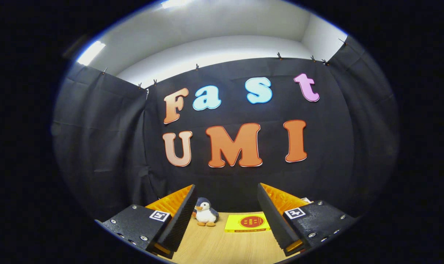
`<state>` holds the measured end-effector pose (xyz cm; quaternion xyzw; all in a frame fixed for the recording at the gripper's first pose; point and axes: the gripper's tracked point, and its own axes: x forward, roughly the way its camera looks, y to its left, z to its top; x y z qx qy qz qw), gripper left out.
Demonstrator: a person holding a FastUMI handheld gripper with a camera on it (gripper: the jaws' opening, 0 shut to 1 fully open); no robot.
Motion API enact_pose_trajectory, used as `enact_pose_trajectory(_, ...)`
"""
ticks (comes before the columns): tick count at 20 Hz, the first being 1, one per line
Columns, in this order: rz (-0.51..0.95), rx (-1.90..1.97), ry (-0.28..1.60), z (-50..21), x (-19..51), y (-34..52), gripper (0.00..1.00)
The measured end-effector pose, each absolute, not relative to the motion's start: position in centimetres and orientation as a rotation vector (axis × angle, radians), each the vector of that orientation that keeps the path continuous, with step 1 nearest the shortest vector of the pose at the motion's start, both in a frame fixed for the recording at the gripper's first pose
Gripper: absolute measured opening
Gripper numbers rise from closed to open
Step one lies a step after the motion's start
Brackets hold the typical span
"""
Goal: Open the storage box then place both shoes into the box .Put the left shoe in first, then the right shoe, with the right side of both shoes facing outward in a uniform manner.
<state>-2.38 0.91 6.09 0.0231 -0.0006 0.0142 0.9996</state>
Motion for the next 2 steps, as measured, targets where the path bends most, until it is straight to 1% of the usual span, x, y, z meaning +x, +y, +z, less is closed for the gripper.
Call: enact_pose_trajectory(2,0.013,0.027,-0.036,6.55,-2.67,-0.05,0.98)
